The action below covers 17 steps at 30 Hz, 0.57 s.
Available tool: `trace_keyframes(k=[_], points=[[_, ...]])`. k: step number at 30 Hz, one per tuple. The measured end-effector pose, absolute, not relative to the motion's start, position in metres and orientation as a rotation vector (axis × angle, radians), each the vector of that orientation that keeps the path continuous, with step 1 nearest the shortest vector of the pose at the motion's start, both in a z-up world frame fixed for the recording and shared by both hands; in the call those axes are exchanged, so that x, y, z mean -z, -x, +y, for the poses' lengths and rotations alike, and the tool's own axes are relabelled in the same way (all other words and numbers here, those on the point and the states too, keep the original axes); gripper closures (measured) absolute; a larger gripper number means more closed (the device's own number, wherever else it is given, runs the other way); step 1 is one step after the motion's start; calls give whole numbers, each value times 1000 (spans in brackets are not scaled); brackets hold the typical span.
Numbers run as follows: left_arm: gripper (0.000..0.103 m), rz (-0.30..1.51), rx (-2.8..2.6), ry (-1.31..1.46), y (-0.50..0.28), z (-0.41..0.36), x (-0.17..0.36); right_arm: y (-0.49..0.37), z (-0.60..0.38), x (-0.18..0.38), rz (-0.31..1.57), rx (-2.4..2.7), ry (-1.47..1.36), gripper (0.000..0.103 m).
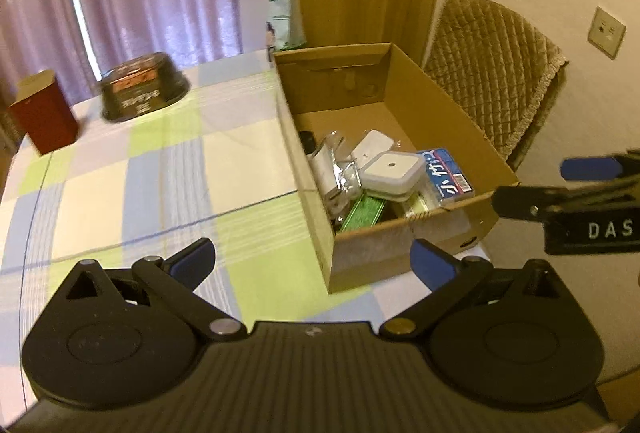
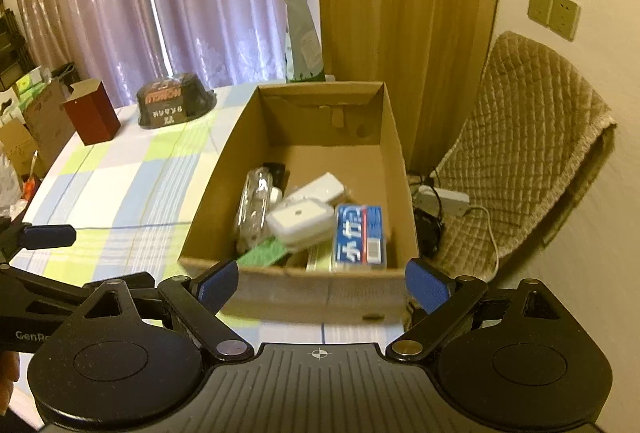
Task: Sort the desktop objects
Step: 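Withdraw both tools from the cardboard box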
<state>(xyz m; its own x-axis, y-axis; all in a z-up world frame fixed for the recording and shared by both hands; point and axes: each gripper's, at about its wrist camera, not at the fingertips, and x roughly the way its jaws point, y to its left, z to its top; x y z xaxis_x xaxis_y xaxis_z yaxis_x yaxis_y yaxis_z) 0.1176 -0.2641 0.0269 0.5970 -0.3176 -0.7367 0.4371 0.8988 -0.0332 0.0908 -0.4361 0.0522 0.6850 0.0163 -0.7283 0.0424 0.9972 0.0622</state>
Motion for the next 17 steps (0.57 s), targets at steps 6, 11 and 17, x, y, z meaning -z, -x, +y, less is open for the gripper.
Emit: trace_keyframes(k=[6,11,17], points=[[1,808,396,-139,-90,-254,-33,-67,-428,-58,813,18,-81,10],[1,788,400,-152,-75,-252,-39,-56,-425,-61,808,23,-84,10],[1,758,397,-145,-67,-249,-44,-50,-423,-66,799,30,-78,10]])
